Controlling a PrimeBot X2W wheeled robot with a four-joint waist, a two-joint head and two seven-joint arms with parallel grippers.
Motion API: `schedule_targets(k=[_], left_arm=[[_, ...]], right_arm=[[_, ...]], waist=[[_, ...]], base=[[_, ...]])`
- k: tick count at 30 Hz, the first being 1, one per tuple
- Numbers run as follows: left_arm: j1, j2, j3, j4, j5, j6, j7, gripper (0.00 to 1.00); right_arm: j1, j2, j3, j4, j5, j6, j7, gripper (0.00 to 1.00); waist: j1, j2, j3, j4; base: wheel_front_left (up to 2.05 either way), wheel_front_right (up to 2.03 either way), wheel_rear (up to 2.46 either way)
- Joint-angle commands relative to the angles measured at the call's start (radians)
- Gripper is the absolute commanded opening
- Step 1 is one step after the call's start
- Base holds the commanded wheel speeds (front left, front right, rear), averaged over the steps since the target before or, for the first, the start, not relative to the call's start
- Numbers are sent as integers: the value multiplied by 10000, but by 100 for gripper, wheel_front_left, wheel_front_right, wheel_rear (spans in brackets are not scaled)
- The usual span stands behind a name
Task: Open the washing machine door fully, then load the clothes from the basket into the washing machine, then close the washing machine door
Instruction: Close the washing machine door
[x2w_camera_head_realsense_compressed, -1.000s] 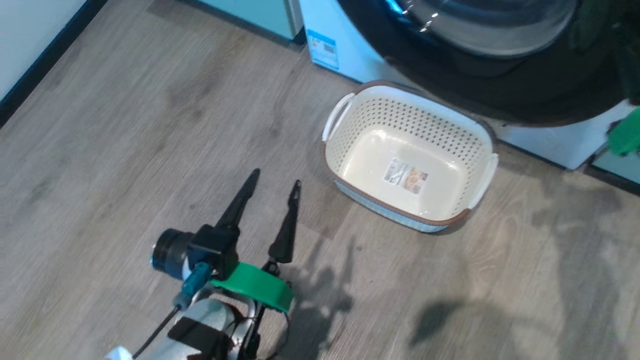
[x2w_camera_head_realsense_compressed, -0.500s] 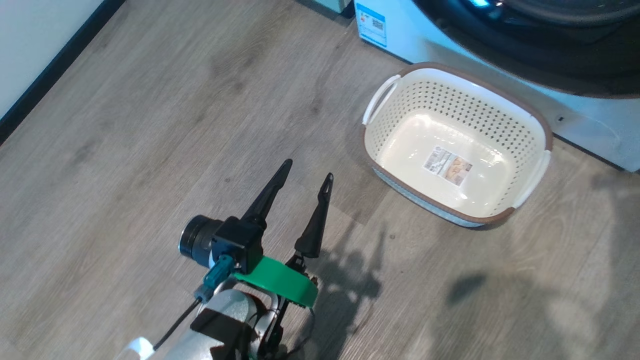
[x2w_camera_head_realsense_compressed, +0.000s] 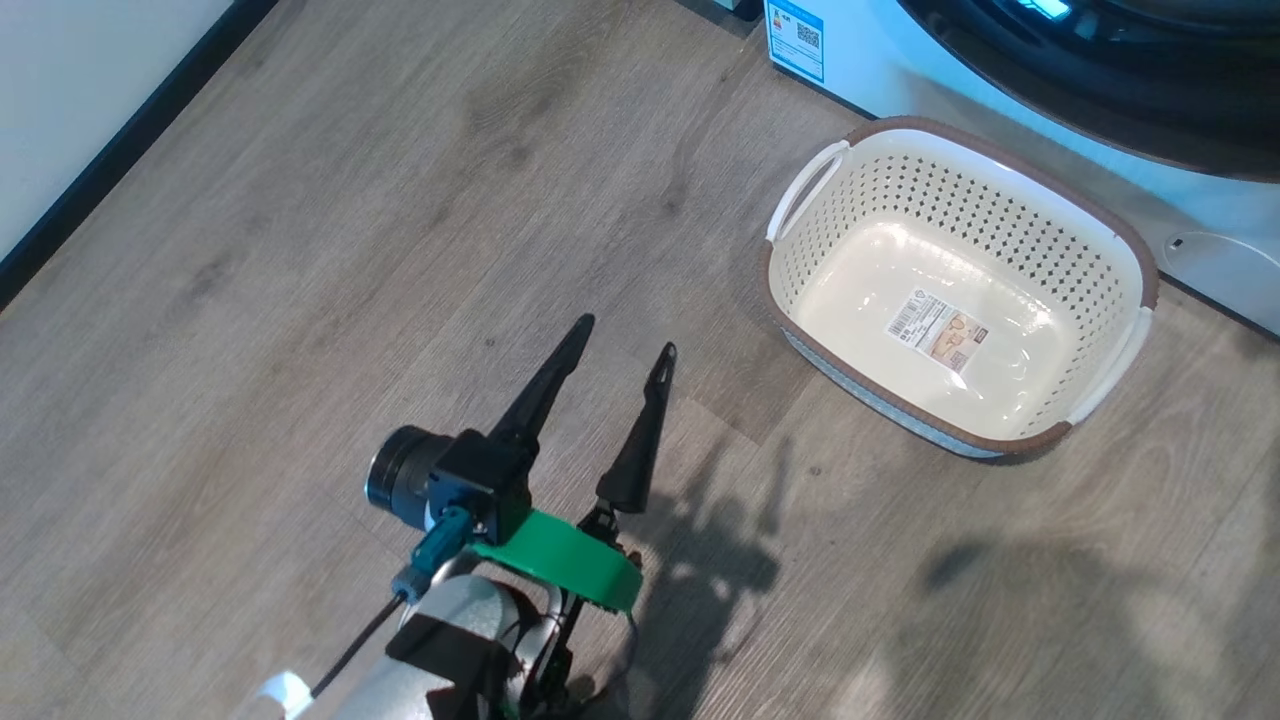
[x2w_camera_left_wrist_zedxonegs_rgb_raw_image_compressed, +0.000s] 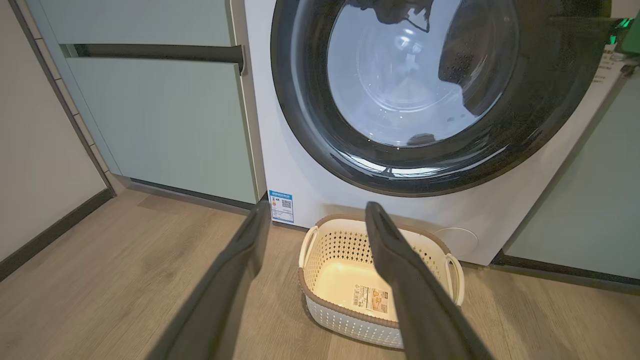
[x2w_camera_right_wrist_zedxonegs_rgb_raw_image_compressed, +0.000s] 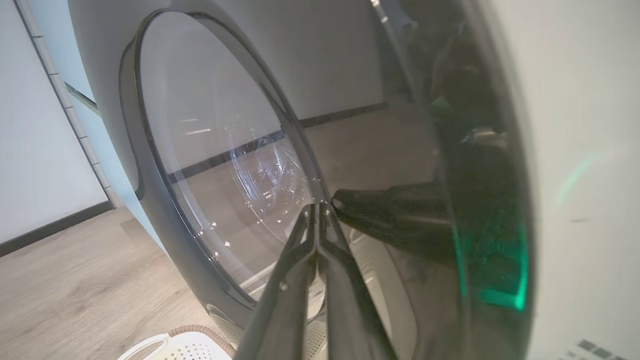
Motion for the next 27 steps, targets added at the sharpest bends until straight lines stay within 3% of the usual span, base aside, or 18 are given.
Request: schedule_targets(k=[1, 12, 21, 27], left_arm=[[-232, 55, 459, -274, 98, 9, -62, 100], [46, 34, 733, -9, 341, -67, -62, 100], [476, 253, 1138, 141, 568, -239, -62, 100], [617, 372, 1288, 256, 574, -309, -62, 100]], right_arm=[[-412, -109, -13, -247, -47, -44, -157, 0], [957, 656, 1100, -526, 544, -44, -868, 0], [3519, 1124, 1377, -2451, 1190, -44, -1296, 0], [5392, 1475, 841, -3722, 1341, -44, -1345, 0]], waist=[[0, 0, -16, -11], [0, 0, -819, -461], [0, 0, -1719, -1484], [0, 0, -2116, -2104]], base=[[0, 0, 0], [0, 0, 0], [0, 0, 0], [0, 0, 0]])
